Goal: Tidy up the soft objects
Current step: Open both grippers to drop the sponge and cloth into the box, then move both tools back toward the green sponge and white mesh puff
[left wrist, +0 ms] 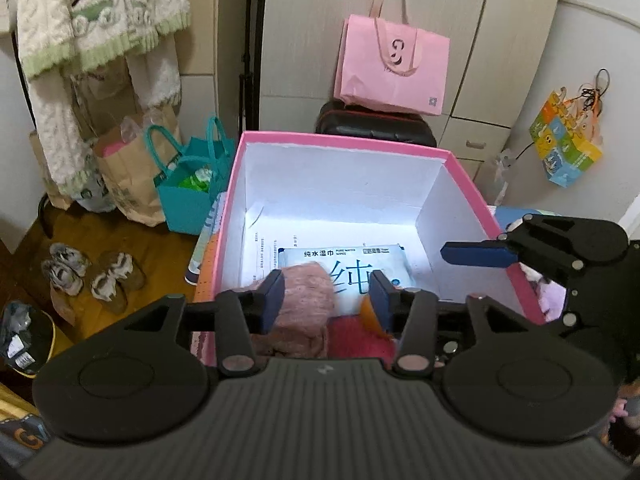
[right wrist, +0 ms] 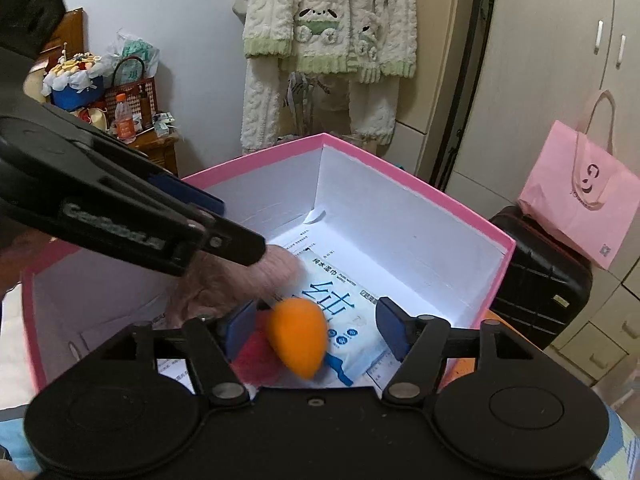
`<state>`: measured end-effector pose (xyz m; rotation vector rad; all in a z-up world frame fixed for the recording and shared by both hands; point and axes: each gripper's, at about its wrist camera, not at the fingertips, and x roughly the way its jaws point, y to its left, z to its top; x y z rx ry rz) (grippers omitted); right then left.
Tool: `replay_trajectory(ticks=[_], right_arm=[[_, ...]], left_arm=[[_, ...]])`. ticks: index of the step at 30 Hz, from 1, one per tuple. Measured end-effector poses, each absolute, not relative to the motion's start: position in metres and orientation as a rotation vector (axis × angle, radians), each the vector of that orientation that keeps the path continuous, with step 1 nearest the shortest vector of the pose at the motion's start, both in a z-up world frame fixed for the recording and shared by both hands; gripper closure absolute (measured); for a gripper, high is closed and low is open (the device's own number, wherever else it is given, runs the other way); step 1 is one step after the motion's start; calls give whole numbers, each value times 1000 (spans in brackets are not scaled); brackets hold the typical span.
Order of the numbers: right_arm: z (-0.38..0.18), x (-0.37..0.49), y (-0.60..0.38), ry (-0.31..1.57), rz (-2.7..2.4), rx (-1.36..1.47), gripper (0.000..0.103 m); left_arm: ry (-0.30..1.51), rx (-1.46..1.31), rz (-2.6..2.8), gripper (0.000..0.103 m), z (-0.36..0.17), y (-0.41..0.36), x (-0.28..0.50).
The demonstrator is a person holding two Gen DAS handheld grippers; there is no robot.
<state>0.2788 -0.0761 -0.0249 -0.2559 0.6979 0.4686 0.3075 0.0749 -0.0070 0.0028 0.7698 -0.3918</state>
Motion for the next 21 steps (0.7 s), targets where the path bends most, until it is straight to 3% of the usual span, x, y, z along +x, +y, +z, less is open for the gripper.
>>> replay_trajectory(ticks=[13,21], right_arm=[[4,226,-96,636,430,-239,26],[30,173,-144,590,435,-146,24]], left_arm=[[688,60,-474,43,29,71,236],[655,104,-583,43,49,50,191]])
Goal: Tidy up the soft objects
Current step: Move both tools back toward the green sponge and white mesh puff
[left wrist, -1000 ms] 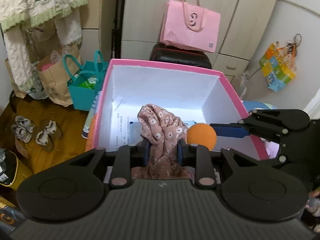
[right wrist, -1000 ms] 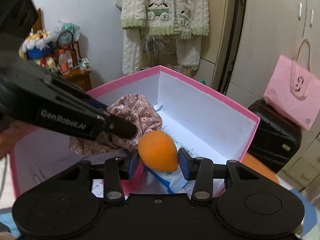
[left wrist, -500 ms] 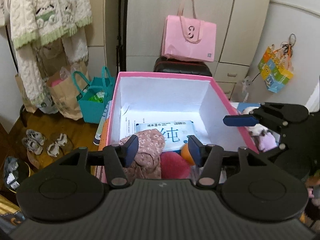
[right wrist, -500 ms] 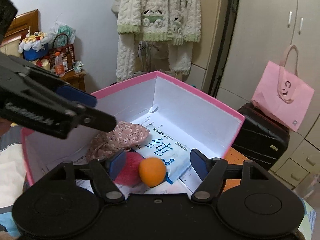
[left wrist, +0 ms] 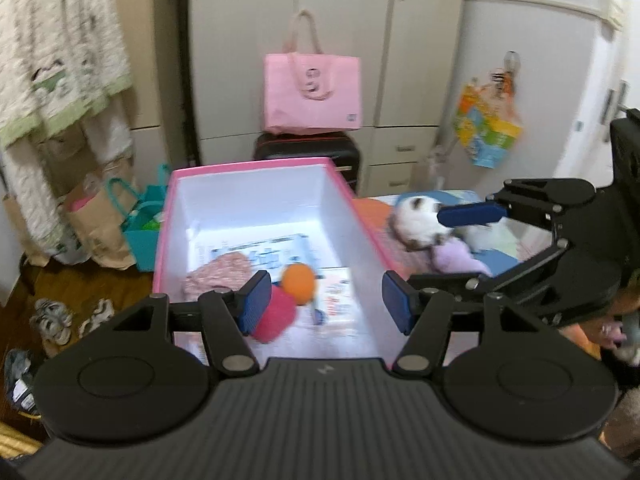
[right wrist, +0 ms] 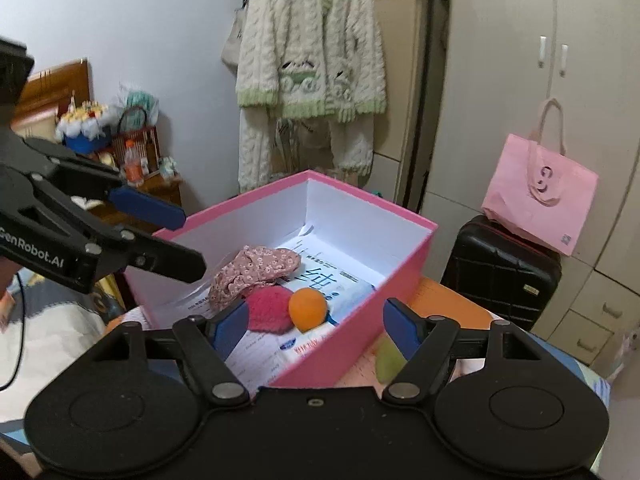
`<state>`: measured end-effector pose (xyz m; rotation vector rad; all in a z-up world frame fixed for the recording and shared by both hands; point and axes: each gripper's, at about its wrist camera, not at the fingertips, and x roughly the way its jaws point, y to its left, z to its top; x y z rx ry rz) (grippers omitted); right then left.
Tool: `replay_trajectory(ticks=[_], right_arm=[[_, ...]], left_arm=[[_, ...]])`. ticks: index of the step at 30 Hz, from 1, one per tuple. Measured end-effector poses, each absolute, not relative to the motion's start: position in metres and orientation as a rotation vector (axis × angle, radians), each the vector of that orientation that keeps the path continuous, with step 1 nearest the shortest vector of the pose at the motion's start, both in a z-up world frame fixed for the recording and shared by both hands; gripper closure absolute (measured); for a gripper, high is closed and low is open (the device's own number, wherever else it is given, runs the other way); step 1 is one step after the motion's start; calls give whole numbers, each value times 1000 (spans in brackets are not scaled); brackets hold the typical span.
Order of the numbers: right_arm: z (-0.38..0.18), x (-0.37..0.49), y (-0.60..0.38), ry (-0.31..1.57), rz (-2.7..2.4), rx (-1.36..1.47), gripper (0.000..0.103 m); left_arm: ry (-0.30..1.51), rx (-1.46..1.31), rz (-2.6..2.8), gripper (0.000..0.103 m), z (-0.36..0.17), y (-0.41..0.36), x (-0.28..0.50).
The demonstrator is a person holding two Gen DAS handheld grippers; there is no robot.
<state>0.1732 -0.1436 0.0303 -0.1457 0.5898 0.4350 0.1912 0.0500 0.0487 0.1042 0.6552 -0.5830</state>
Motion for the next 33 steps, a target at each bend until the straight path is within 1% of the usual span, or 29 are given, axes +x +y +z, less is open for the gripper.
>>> replay_trajectory(ticks=[7,16,26,33], right_arm=[[42,125,-202,558,377,-84,24],[31,91,-262,546,245,-1,23],[-2,97,-304,573,169,20,23],[-27,117,-321,543,140,-29,23]], left_arm=[[638,143,-665,43,56,20,162],[649,196,-786,43,49,-38,137],[637,250,-702,43,21,-93,140],[591,302,-529,43,-5,-125,160]])
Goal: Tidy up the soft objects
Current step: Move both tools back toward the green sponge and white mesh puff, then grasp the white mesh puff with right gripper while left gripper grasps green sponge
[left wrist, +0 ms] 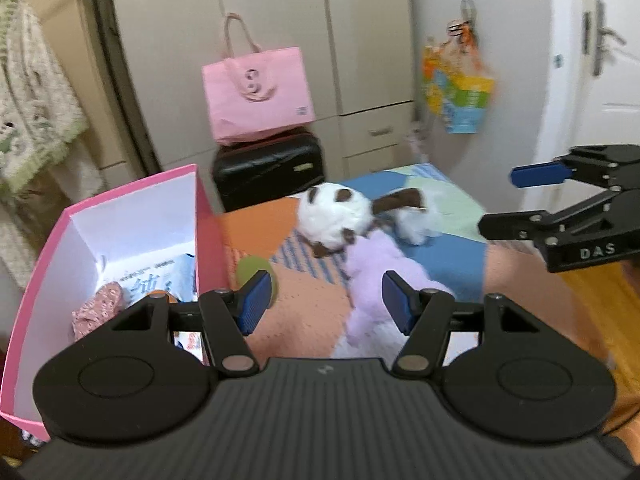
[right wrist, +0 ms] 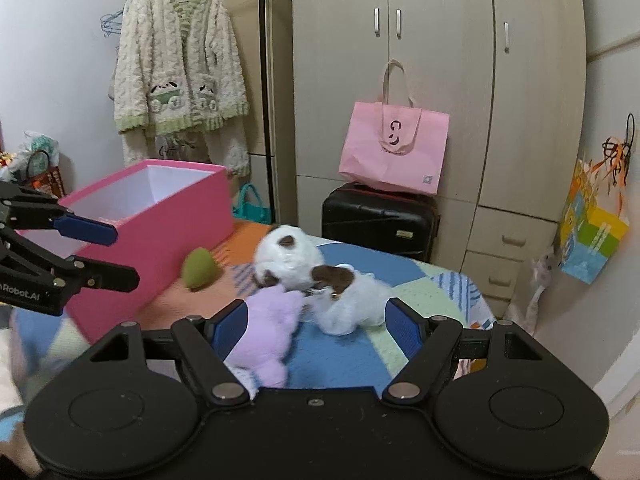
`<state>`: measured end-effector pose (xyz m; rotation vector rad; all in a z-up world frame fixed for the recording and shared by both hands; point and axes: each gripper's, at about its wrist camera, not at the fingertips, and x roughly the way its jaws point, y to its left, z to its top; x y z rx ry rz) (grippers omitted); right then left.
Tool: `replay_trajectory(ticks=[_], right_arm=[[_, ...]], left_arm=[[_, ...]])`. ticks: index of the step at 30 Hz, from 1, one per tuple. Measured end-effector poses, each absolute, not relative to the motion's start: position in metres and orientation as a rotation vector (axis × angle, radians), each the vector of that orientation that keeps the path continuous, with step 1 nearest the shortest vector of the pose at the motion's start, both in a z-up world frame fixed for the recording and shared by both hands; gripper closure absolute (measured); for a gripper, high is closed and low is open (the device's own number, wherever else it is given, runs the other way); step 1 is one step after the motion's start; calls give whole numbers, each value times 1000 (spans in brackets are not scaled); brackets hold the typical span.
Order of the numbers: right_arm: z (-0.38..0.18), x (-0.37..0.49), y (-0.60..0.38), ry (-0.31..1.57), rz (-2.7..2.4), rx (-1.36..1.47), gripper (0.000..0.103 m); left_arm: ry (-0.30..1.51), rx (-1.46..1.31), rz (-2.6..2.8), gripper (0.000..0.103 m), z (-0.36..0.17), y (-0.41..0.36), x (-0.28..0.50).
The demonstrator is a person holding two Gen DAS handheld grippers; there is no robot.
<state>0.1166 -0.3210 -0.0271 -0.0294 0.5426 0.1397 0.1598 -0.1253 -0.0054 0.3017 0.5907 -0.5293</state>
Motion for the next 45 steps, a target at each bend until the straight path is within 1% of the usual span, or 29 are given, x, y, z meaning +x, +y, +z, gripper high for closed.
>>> replay_trajectory(ticks=[12,17,21,25,32,34,35,36,37,38,39,42,45], right_arm=[[-77,173,-348,551,151,-34,23],[-89,193,-354,570,186,-24,23],[-94,207,-353,578,211,-46,23],[-100,221,-350,599,228,-84,19],[-111,236,-347,637,243,-110,19],[-113,236,-348,639,246,-112,20],[-113,235,-348,638,247,-111,21],[-114,235,-349,636,250,-105,27],[-114,233,-350,633,253,-96,31],[-114,233,-351,632,255,-87,38],[-115,232,-352,631,255,-77,42],[-115,230,-354,637,251,-48,51],[-115,227,-354,640,234,-42,55]], left_arm=[[565,384,-345,44,-43,-171,202],[555,432,-260,46,-60,-187,219],[589,429,-212,46,-71,-189,238],[608,453,-173,52,-83,-191,248],[579,501,-109,53,-97,-200,247],[571,515,-92,58,-99,-201,247],[565,523,-79,60,-100,-201,247],[559,535,-65,67,-101,-201,247],[553,549,-50,72,-102,-201,247],[550,556,-40,73,-102,-200,248],[551,557,-39,73,-102,-200,249],[546,575,-34,75,-103,-202,248],[532,583,-22,76,-103,-203,245]])
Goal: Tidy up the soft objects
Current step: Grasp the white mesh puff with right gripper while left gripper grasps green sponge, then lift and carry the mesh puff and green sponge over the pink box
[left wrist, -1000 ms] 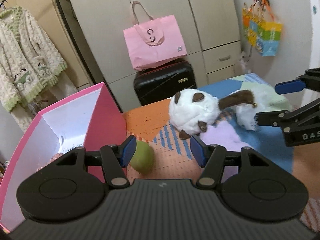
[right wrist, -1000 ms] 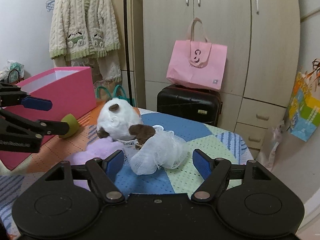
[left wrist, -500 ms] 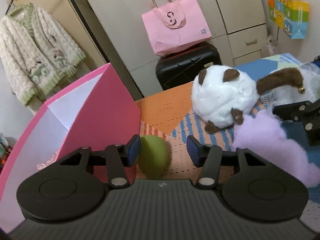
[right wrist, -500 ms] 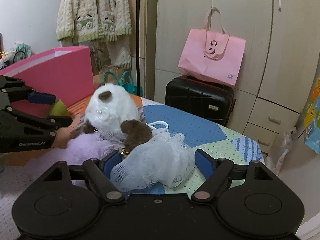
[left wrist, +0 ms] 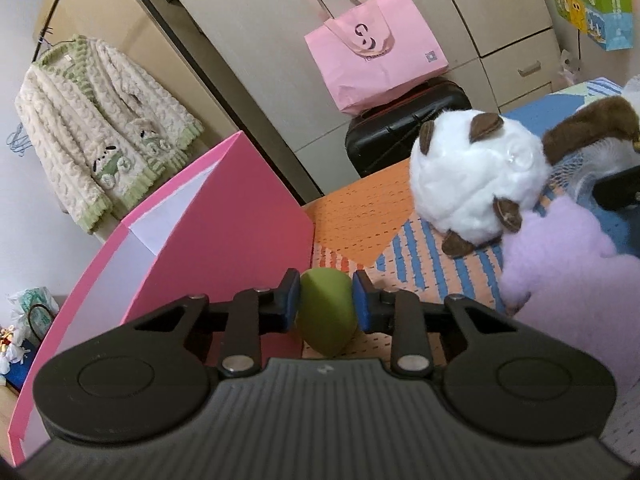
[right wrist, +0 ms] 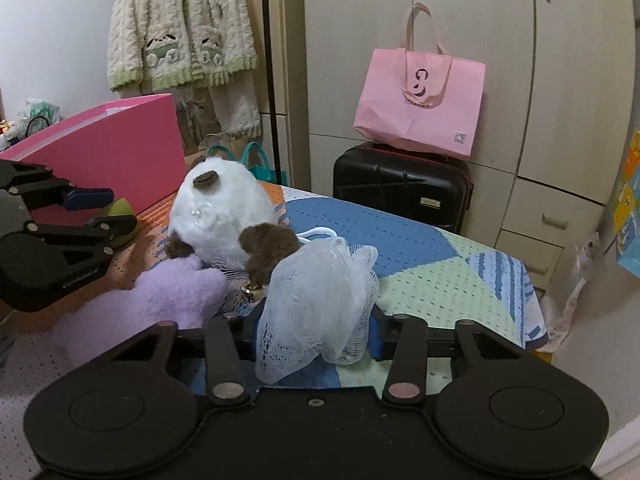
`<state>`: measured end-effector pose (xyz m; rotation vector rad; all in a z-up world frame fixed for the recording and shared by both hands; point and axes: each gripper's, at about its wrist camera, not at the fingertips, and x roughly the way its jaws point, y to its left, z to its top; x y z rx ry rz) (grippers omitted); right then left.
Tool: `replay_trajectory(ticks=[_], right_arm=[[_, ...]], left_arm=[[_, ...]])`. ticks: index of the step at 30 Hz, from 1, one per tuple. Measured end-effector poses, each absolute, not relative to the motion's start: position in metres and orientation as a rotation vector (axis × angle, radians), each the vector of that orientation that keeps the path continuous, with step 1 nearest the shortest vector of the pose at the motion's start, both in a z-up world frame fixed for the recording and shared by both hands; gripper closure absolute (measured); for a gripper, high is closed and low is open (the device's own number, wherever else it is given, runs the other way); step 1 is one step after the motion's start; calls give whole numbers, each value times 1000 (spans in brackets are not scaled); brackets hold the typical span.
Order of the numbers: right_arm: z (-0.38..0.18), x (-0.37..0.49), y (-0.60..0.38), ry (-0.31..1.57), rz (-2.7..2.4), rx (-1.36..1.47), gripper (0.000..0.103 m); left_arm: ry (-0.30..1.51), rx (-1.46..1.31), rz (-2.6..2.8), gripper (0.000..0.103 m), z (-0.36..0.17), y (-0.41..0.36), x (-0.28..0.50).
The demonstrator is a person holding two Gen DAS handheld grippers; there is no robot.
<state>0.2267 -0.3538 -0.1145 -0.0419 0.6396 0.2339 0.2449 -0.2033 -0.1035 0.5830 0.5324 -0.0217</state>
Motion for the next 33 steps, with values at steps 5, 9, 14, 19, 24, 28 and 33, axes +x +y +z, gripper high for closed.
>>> replay_trajectory(ticks=[5,9,14,19,24,28,33], right_arm=[[-113,216,-353,646,210,-38,56],[-112,206,-354,651,184,-33,56],[-110,191,-357,658,155,-24,56],[-106,173,-355,661,123,-22,56],[-102,154,-352,662,94,2,56],[-101,137,-344,703,53,33,56],[-101,113,-330,702,54,74,55]], left_arm=[[520,538,-29,76,-99,-200,240],[504,498,-48,76,-89,-196,231],[513,428,-93,76,-78,-187,222],[502,332,-177,76,-67,-173,208],[531,233,-268,76,-58,-159,198],[574,159,-342,76,-54,-148,189],[622,114,-404,76,-56,-138,177]])
